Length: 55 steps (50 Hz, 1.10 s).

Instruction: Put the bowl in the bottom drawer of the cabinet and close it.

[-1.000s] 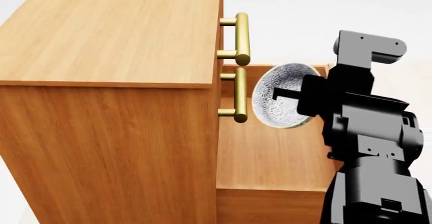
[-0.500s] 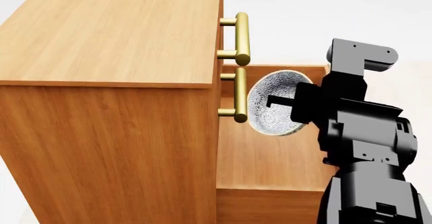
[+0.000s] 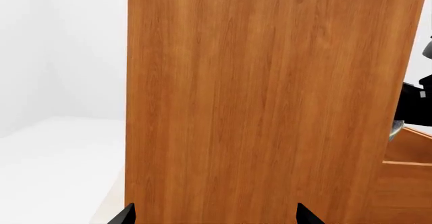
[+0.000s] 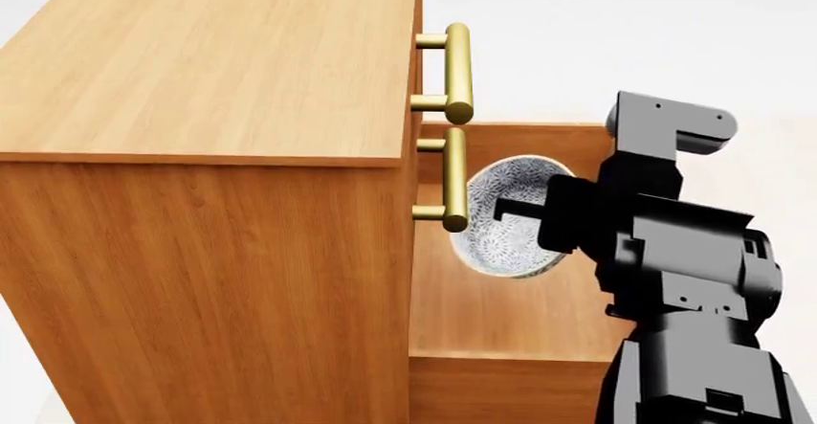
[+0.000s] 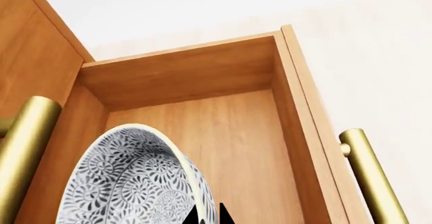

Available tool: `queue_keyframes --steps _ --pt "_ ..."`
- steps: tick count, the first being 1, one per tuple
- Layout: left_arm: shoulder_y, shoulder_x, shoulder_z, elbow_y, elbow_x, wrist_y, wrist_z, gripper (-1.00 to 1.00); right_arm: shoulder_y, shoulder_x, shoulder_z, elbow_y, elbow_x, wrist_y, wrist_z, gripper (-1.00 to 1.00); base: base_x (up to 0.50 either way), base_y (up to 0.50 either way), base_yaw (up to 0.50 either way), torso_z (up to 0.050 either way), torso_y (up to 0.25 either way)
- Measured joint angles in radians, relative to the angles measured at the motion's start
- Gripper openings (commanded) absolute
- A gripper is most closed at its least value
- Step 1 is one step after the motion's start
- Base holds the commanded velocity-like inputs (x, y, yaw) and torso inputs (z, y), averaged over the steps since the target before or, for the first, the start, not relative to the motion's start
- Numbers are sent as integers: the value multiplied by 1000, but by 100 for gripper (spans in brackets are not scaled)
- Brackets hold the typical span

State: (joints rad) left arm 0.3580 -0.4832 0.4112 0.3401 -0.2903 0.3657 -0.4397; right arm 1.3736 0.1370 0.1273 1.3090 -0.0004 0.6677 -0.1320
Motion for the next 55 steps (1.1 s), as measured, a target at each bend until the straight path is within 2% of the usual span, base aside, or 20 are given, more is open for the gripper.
queue_keyframes --steps 51,52,55 --pt "-3 -14 3 34 -8 -25 -16 100 -22 5 92 0 1 123 5 -100 0 0 0 0 0" --pt "-3 -14 3 34 -8 -25 -16 100 -22 5 94 0 0 124 4 100 0 0 0 0 0" --pt "-3 -15 3 34 -8 -25 -17 100 -21 5 98 0 1 122 1 100 0 0 0 0 0"
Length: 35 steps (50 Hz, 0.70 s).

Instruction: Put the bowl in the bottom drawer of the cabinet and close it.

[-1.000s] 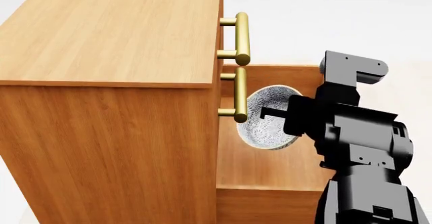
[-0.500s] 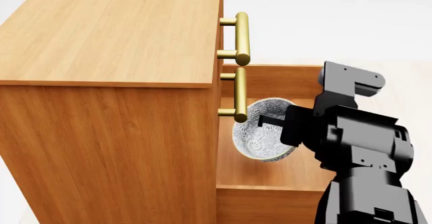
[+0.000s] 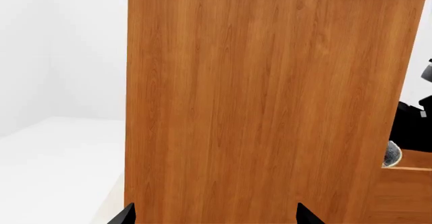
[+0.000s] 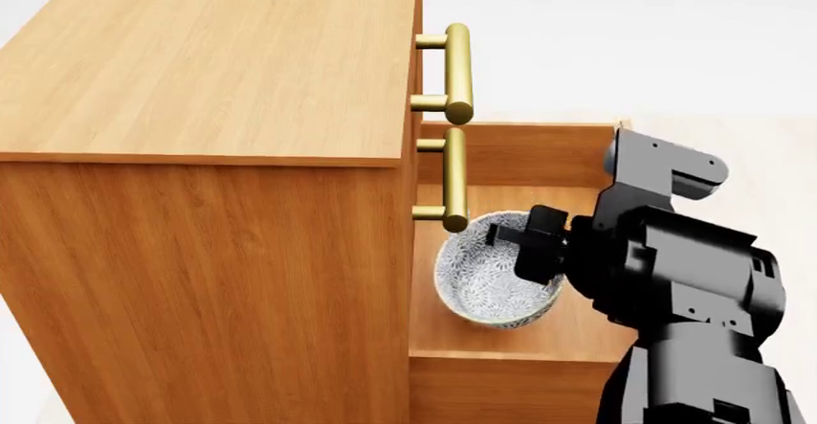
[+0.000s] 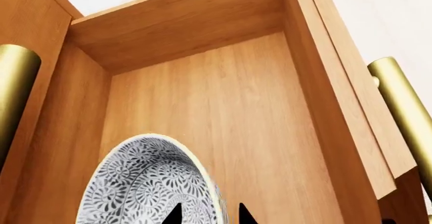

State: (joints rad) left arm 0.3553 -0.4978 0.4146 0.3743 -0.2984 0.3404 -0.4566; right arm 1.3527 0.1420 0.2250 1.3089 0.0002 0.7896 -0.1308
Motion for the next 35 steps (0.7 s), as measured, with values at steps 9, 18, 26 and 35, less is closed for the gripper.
queue_keyframes --steps 9,18,26,35 --pt "1 -2 1 5 0 -3 -3 100 3 -1 -14 0 -10 -30 -11 100 0 0 0 0 0" --pt "0 3 3 -19 2 18 4 100 13 -3 -51 0 -21 -70 -27 100 0 0 0 0 0" --pt "-1 8 5 -45 3 40 13 100 30 -4 -86 0 -25 -110 -41 100 0 0 0 0 0" --pt "0 8 5 -50 -1 51 16 100 60 4 -111 -1 -24 -142 -50 100 0 0 0 0 0"
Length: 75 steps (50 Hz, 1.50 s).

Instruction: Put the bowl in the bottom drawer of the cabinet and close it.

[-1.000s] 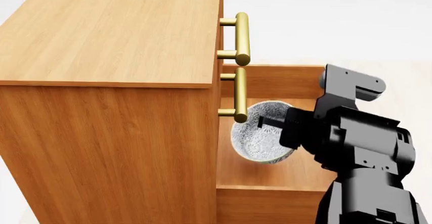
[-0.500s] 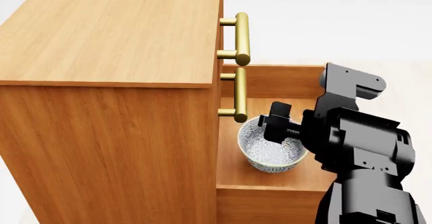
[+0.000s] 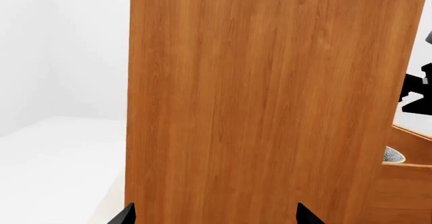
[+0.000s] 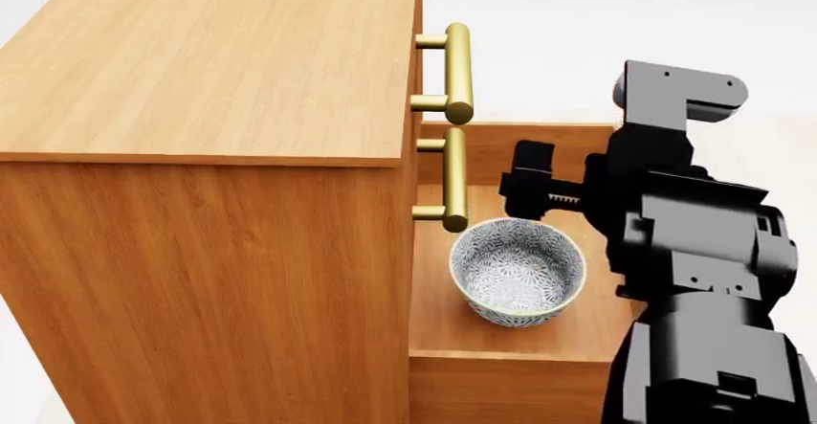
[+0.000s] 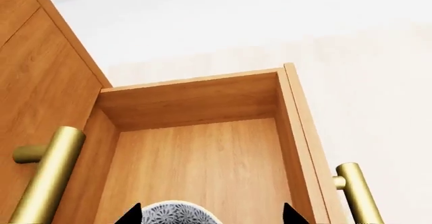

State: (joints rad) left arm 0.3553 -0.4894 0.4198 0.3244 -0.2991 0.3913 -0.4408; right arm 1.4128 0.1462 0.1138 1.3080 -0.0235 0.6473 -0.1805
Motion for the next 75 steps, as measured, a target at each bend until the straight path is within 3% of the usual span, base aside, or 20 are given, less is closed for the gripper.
queue_keyframes --steps 12,42,75 --pt "2 -3 5 4 0 9 5 100 31 20 -21 -47 1 -12 -17 100 0 0 0 0 0" --pt "1 -18 13 40 4 -14 0 100 -186 109 9 -757 -16 232 14 100 0 0 0 0 0" --pt "0 -24 14 52 2 -23 -8 100 -459 226 107 -1213 -18 335 2 100 0 0 0 0 0"
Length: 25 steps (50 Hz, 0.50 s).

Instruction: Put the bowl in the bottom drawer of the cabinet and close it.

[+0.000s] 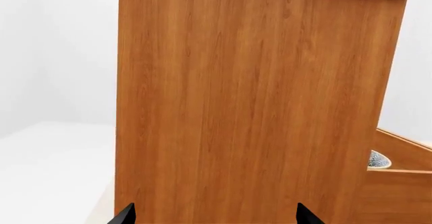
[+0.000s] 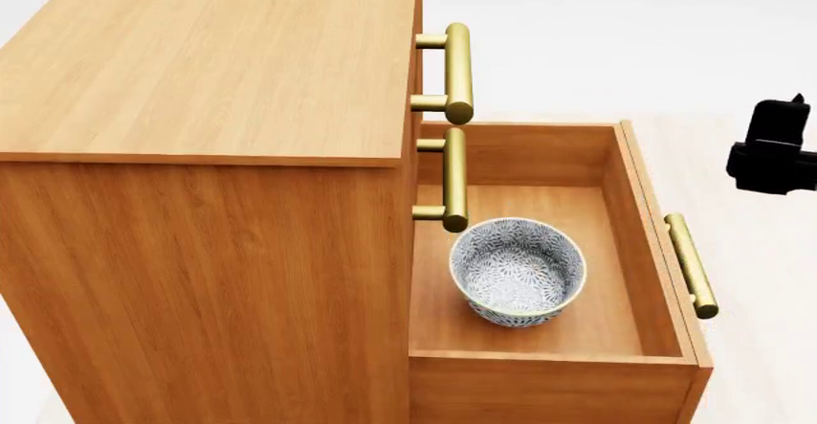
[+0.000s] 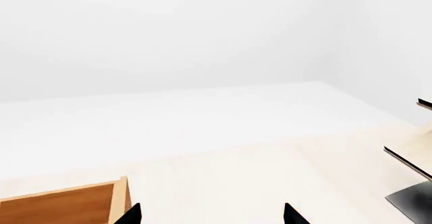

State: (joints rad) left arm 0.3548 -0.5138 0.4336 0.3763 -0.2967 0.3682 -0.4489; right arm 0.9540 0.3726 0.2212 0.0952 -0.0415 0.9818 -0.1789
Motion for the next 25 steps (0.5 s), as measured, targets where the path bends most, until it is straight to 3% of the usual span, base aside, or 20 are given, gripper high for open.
queue_keyframes --steps 25 --pt "0 0 2 -2 8 2 -5 100 -204 21 86 -109 18 -49 -16 100 0 0 0 0 0"
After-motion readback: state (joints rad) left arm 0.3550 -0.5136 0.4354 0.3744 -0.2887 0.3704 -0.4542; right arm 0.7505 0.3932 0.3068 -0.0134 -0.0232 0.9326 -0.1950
